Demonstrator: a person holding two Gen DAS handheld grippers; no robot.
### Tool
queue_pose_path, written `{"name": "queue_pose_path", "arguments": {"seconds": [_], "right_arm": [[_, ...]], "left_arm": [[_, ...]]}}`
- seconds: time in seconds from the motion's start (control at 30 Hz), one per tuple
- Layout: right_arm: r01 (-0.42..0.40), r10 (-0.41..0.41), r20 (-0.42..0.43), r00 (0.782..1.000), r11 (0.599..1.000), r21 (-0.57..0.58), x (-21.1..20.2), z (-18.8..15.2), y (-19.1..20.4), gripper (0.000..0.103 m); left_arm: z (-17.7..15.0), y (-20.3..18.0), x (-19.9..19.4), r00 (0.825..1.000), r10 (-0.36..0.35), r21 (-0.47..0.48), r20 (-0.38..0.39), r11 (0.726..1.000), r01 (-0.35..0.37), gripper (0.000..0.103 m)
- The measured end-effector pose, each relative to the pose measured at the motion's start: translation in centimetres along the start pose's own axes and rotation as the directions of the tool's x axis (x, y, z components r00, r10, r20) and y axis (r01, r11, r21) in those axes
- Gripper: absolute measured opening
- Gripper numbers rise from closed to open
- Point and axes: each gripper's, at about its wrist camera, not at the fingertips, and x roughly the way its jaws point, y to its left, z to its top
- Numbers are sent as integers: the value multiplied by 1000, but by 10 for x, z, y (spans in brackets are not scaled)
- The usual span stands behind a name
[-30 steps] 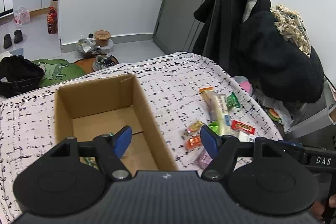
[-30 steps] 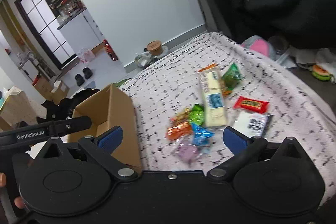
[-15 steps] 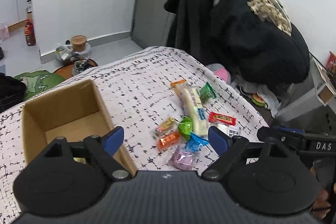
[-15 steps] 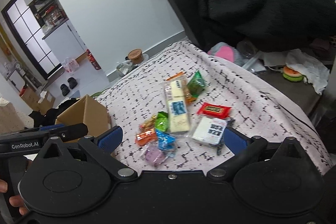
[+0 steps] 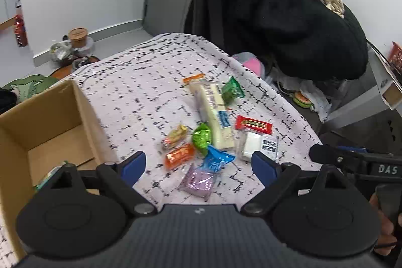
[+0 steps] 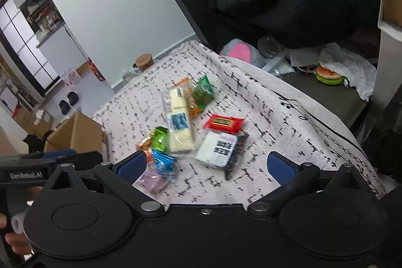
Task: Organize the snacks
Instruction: 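Withdraw both tools from the box back toward the snack pile, then grasp the blue packet with the left tool while the right tool grasps the white-and-black packet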
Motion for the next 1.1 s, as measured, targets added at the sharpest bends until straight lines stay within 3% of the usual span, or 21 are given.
{"name": "queue_pose_path", "arguments": {"seconds": [0.13, 0.43, 0.67, 0.93, 1.1], "right_arm": [[41, -41, -8, 999, 998, -47, 9, -5, -4, 103], [-24, 24, -54, 998, 1000, -5, 36, -6, -17, 93], [-62, 66, -81, 995, 997, 53, 57, -4, -26, 85], [-77, 90, -115, 989, 991, 114, 82, 0, -37, 76], [-92, 111, -133, 985, 986, 140, 92, 1, -44, 72]], "left_arm": [[1, -7, 12, 1000, 0, 30, -12, 1000, 0, 90], [0, -8, 41, 999, 16, 12, -45, 1000, -16, 87], [1, -12, 63, 997, 4, 3, -81, 1000, -3, 69], [-3, -22, 95, 990, -14, 36, -143, 999, 19, 65], [-8, -23, 116, 985, -10, 47, -172, 999, 19, 57]]}}
